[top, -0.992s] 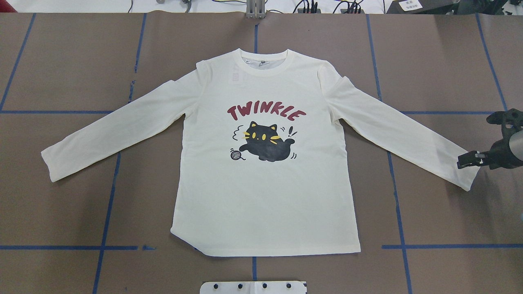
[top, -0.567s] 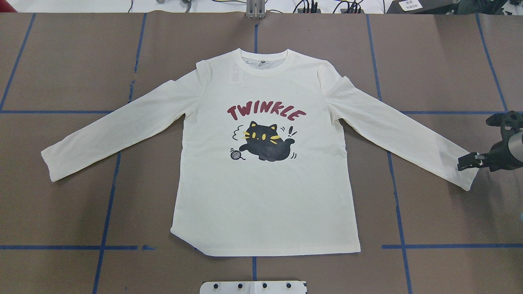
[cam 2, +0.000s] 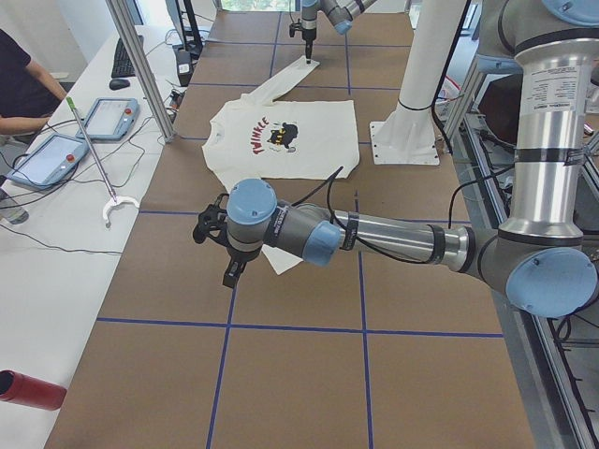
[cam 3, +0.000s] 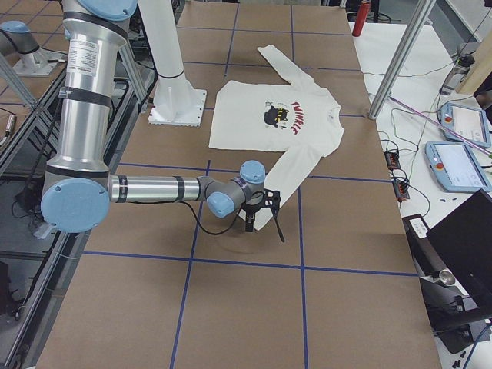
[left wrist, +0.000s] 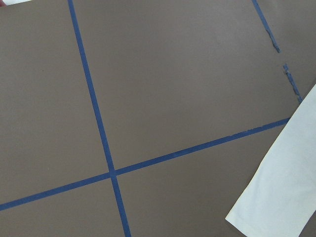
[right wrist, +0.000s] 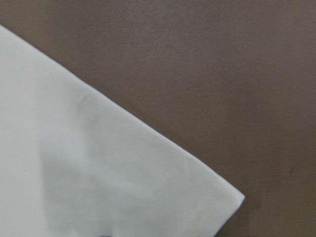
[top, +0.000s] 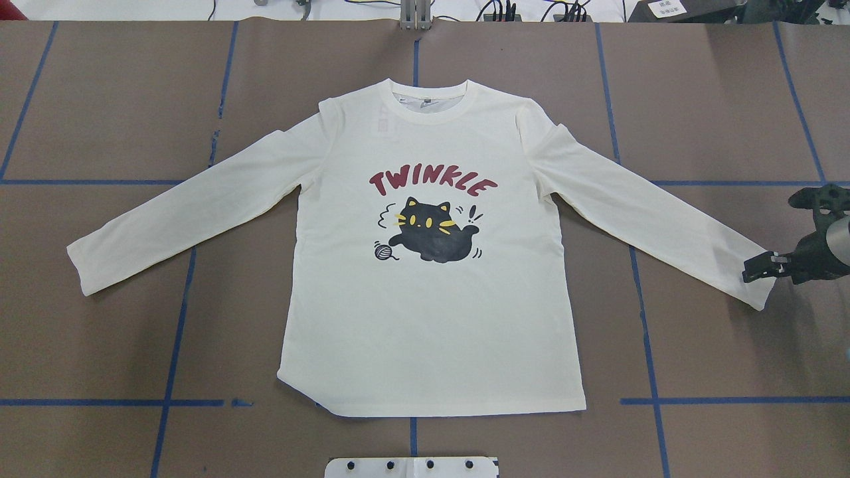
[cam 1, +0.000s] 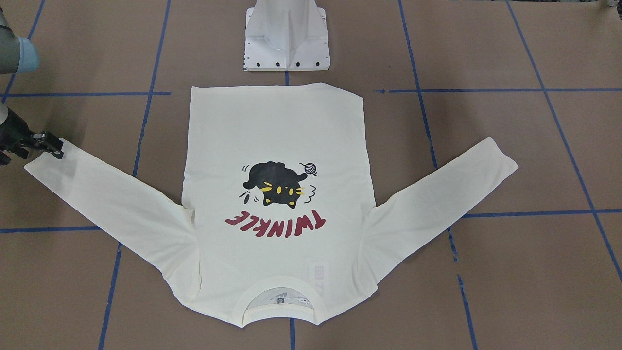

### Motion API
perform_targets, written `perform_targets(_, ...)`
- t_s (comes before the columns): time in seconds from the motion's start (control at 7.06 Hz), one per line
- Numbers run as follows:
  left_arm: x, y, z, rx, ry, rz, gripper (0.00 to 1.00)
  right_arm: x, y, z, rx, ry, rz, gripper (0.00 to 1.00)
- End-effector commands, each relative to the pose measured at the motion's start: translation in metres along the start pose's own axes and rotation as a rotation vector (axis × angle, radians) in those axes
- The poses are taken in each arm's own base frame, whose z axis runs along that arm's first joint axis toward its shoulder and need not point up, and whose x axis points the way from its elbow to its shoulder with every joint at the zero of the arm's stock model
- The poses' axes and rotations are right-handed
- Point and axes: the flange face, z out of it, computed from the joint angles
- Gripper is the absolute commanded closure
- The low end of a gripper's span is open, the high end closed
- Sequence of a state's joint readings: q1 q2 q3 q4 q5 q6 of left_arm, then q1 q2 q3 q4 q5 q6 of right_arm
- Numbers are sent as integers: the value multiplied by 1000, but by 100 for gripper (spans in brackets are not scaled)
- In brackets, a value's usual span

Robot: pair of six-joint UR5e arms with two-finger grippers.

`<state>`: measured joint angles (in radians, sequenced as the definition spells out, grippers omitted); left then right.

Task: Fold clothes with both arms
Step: 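Lower the right gripper to the sleeve cuff nearest it and grasp it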

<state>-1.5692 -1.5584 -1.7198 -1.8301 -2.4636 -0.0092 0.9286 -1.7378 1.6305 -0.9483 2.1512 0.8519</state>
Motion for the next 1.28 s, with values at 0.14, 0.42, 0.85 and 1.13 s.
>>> perform_targets(0.14,1,-1,-1,2,2,2,0,0,2,0,-10,-5,5,47)
perform_targets(0.42,1,-2,-1,2,2,2,0,0,1,0,-9,-6,4,70)
perform_targets(0.85,1,-3,-1,3,0,2,0,-13,2,-6,-29,-48,-7,96)
perform_targets(1.13,1,-3,-1,3,0,2,0,-41,0,-35,20,-92,-44,100)
